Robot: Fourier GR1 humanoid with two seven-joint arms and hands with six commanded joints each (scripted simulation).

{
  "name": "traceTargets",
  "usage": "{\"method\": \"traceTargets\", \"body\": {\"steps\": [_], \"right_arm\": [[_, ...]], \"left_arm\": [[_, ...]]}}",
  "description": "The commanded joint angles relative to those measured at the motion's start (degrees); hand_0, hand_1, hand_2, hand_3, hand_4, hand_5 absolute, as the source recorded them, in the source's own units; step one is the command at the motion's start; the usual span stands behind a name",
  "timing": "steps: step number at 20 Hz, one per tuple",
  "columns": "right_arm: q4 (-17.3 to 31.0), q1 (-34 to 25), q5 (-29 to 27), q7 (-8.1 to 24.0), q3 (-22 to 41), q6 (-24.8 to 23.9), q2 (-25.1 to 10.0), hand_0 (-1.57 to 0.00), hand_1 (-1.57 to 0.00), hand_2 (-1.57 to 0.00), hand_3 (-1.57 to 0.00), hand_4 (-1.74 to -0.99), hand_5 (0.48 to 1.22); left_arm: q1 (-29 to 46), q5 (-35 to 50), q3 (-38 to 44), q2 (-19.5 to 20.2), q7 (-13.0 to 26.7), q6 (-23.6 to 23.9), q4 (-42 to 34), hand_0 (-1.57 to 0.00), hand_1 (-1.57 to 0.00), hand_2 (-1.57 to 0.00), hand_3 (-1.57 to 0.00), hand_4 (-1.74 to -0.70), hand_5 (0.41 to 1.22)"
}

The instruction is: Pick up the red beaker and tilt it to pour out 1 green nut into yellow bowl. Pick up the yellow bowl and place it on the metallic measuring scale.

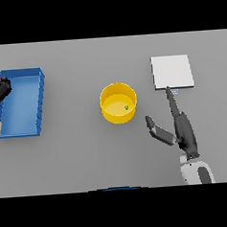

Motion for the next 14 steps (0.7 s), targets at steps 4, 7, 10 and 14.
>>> {"method": "traceTargets", "body": {"steps": [4,7,10,14], "right_arm": [[0.6,-0.6,-0.7,-0.3,-0.4,0.1,0.1,0.0,0.0,0.0,0.0,-1.007,0.635],[0.3,0.1,-0.8,-0.4,0.0,0.4,0.3,0.0,0.0,0.0,0.0,-1.005,0.634],[-0.4,0.1,-0.7,-0.6,-0.1,0.5,0.0,0.0,0.0,0.0,0.0,-1.011,0.639],[-0.5,0.5,0.2,0.2,0.5,0.4,0.0,0.0,0.0,0.0,0.0,-1.019,0.643]], "left_arm": [[1.5,0.7,-0.6,0.6,0.7,-2.4,-2.1,-1.39,-1.22,-1.21,-1.14,-1.07,0.749],[2.9,0.7,-1.7,0.8,1.0,-4.1,-3.6,-0.77,-0.64,-0.65,-0.61,-0.92,0.677],[1.8,0.0,-2.7,2.1,-0.1,-6.7,-1.1,-0.39,-0.33,-0.33,-0.31,-0.84,0.657],[1.8,0.1,-2.7,1.7,-2.5,-6.4,0.4,-0.16,-0.13,-0.14,-0.13,-0.8,0.649]]}}
